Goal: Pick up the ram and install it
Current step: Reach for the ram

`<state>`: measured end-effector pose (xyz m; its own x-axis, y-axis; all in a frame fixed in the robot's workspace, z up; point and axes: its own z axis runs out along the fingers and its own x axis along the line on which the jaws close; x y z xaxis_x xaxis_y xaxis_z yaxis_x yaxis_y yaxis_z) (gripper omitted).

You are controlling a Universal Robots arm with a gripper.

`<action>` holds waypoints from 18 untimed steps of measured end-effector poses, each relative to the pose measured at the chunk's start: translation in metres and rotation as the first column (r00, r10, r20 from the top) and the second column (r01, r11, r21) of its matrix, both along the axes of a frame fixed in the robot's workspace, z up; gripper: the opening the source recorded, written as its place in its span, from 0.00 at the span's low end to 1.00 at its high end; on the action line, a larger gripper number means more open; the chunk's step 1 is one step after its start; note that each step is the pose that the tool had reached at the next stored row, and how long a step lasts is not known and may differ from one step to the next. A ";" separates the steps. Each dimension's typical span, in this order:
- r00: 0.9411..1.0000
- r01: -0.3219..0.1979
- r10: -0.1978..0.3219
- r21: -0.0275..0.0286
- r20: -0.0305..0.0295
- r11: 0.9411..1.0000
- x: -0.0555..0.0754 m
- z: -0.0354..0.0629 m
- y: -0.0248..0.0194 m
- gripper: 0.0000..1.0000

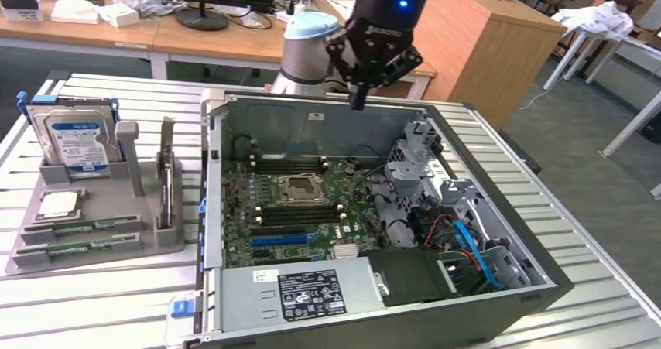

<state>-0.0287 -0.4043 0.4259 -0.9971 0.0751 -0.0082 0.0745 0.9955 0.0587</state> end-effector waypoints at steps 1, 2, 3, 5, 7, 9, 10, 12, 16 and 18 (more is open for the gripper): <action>1.000 0.000 0.000 0.000 0.000 1.000 -0.004 -0.0002 -0.0001 0.10; 1.000 0.000 0.000 0.000 0.001 1.000 -0.009 -0.0004 -0.0002 0.10; 1.000 0.000 0.000 0.000 0.001 1.000 -0.014 -0.0006 -0.0004 0.10; 1.000 0.000 0.000 0.000 0.002 1.000 -0.023 -0.0010 -0.0006 0.10; 1.000 0.000 0.000 0.000 0.002 1.000 -0.032 -0.0014 -0.0008 0.10; 1.000 0.000 0.000 0.000 0.003 1.000 -0.041 -0.0018 -0.0010 0.10; 1.000 0.000 0.000 0.000 0.003 1.000 -0.045 -0.0021 -0.0011 0.10; 1.000 0.000 0.000 0.000 0.003 1.000 -0.055 -0.0025 -0.0013 0.10; 1.000 0.000 0.000 0.000 0.004 1.000 -0.073 -0.0036 -0.0019 0.10; 1.000 0.000 0.000 0.000 0.005 1.000 -0.082 -0.0042 -0.0023 0.10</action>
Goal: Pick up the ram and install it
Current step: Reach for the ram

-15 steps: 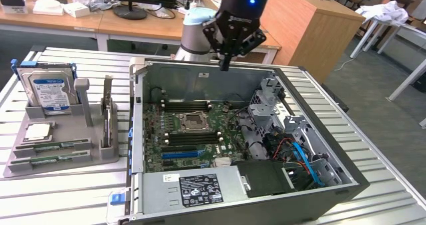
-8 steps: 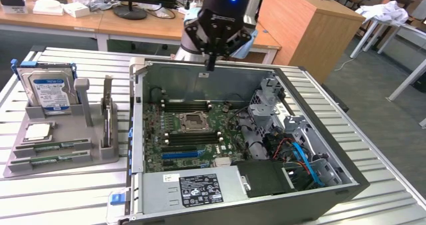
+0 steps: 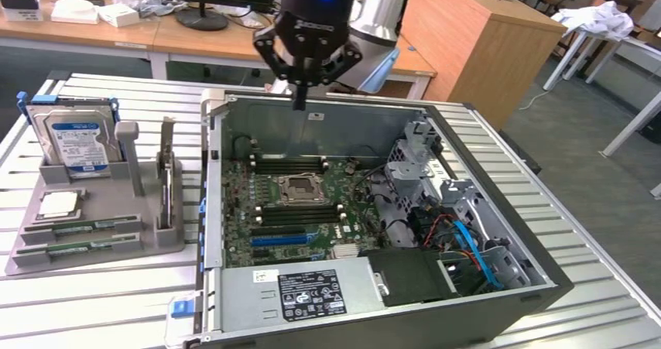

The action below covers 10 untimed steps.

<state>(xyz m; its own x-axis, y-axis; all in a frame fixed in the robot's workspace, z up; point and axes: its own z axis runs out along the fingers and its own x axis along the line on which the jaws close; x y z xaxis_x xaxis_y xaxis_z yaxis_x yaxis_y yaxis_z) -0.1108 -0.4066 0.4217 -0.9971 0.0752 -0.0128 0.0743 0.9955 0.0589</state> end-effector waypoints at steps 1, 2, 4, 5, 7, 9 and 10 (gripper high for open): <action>1.000 0.000 0.000 0.000 0.000 1.000 -0.004 -0.0003 -0.0002 0.10; 1.000 0.000 0.000 0.000 0.000 1.000 -0.009 -0.0006 -0.0004 0.10; 1.000 0.000 0.000 0.000 0.001 1.000 -0.018 -0.0013 -0.0008 0.10; 1.000 0.000 0.000 0.000 0.001 1.000 -0.022 -0.0016 -0.0010 0.10; 1.000 0.000 0.000 0.000 0.001 1.000 -0.032 -0.0020 -0.0013 0.10; 1.000 0.000 0.000 0.000 0.001 1.000 -0.041 -0.0021 -0.0015 0.10; 1.000 0.000 0.000 0.000 0.001 1.000 -0.045 -0.0022 -0.0015 0.10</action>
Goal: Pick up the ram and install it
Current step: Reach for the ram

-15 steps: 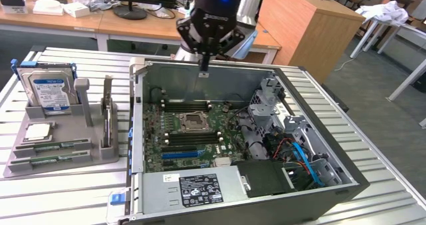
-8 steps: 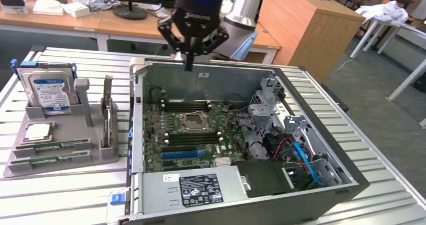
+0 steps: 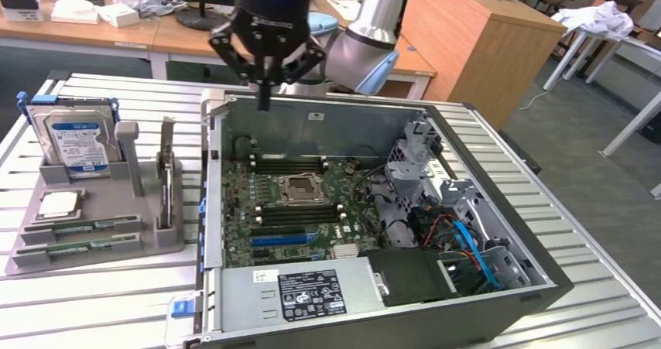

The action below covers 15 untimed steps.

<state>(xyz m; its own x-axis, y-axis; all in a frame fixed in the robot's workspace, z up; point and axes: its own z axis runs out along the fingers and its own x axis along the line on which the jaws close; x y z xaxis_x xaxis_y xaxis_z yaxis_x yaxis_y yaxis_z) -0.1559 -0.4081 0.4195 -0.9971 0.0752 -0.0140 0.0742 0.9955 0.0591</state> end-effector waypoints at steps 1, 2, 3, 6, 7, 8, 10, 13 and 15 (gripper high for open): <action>1.000 0.000 0.000 0.000 0.000 1.000 -0.005 0.0000 0.0000 0.10; 1.000 0.000 0.000 0.000 0.000 1.000 -0.009 -0.0001 -0.0001 0.10; 1.000 0.000 0.000 0.000 0.000 1.000 -0.014 -0.0001 -0.0001 0.10; 1.000 0.000 0.000 0.001 0.000 1.000 -0.027 -0.0003 -0.0002 0.10; 1.000 0.000 0.000 0.001 0.000 1.000 -0.032 -0.0004 -0.0003 0.10; 1.000 0.000 0.000 0.001 0.001 1.000 -0.037 -0.0005 -0.0003 0.10; 1.000 0.000 0.000 0.001 0.002 1.000 -0.045 -0.0007 -0.0004 0.10; 1.000 0.000 0.000 0.002 0.003 1.000 -0.059 -0.0009 -0.0005 0.10; 1.000 0.000 0.000 0.002 0.004 1.000 -0.068 -0.0011 -0.0009 0.10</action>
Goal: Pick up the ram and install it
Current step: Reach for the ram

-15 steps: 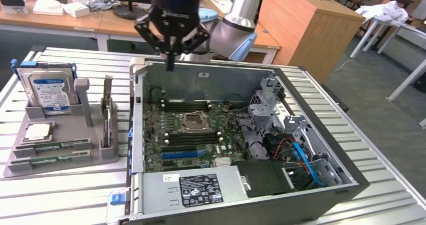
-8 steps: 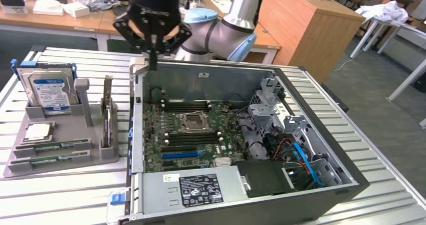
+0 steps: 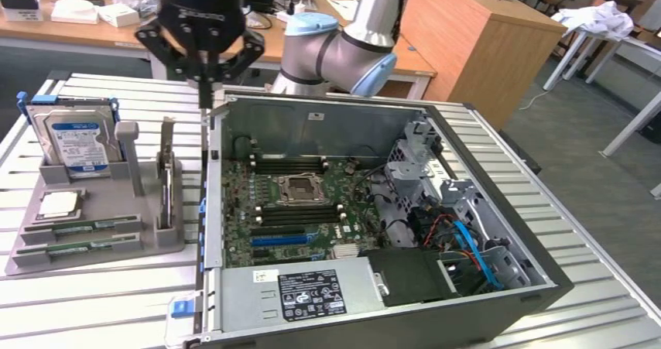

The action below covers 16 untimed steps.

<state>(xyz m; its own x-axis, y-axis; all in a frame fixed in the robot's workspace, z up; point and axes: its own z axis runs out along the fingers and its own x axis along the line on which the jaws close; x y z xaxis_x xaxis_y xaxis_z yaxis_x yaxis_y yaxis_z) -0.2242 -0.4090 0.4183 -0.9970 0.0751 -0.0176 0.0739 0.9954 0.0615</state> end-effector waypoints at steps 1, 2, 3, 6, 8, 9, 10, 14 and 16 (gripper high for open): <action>1.000 0.000 0.000 0.000 0.001 1.000 -0.005 0.0000 -0.0004 0.10; 1.000 0.000 0.000 0.000 0.001 1.000 -0.009 -0.0001 -0.0010 0.10; 1.000 0.000 0.000 0.001 0.002 1.000 -0.014 -0.0001 -0.0016 0.10; 1.000 0.000 0.000 0.002 0.005 1.000 -0.027 -0.0002 -0.0034 0.10; 1.000 0.000 0.000 0.002 0.007 1.000 -0.036 -0.0004 -0.0049 0.10; 1.000 0.000 0.000 0.002 0.008 1.000 -0.040 -0.0006 -0.0057 0.10; 1.000 0.000 0.000 0.003 0.009 1.000 -0.043 -0.0009 -0.0067 0.10; 1.000 0.000 0.000 0.005 0.012 1.000 -0.049 -0.0015 -0.0158 0.10; 1.000 0.000 0.000 0.007 0.013 1.000 -0.049 -0.0018 -0.0215 0.10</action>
<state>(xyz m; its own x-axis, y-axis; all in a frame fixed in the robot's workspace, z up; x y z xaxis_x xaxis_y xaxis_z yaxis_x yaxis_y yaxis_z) -0.2732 -0.4305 0.4166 -0.9967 0.0754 -0.0297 0.0732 0.9949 0.0690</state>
